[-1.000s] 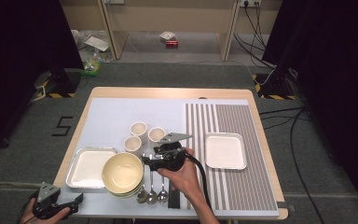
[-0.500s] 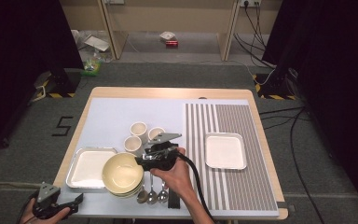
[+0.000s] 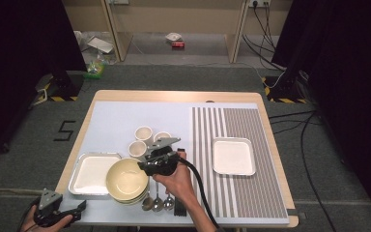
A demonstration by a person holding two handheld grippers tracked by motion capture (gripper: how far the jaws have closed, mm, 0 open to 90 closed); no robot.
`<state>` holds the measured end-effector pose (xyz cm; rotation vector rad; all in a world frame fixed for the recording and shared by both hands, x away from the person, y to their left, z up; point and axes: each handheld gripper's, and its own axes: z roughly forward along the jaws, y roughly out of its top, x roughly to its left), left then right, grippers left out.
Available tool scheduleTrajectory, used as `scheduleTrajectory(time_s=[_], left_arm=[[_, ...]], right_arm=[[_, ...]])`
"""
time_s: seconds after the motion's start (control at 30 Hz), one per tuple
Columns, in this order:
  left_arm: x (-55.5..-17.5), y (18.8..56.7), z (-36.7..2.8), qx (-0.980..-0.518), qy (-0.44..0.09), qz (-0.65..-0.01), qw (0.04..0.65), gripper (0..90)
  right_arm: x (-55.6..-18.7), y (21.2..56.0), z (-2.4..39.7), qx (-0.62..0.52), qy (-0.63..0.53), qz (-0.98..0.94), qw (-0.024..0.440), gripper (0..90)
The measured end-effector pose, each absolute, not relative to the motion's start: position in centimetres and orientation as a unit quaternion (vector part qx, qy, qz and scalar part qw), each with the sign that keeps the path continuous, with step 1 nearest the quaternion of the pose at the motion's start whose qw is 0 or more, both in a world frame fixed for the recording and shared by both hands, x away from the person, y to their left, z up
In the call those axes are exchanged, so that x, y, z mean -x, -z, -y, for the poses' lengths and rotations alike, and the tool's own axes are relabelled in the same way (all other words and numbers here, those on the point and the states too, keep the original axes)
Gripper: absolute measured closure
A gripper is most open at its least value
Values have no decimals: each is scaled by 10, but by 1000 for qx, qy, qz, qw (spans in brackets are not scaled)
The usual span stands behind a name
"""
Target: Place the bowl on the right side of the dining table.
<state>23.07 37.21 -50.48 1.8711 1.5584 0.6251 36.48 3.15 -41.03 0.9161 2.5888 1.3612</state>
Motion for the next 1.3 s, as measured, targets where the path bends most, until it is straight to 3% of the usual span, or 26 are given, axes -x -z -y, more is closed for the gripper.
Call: scheduleTrajectory(time_s=[0.53,0.77,1.3], left_arm=[[-231,505,-372,-708,-236,-590,308,100],[-231,505,-372,-708,-237,-589,311,100],[-224,492,-366,-721,-237,-582,291,155]], right_arm=[[-366,415,-52,-275,-430,-859,41,718],[-368,418,-55,-260,-425,-865,52,814],[-358,411,-61,-224,-418,-874,104,837]])
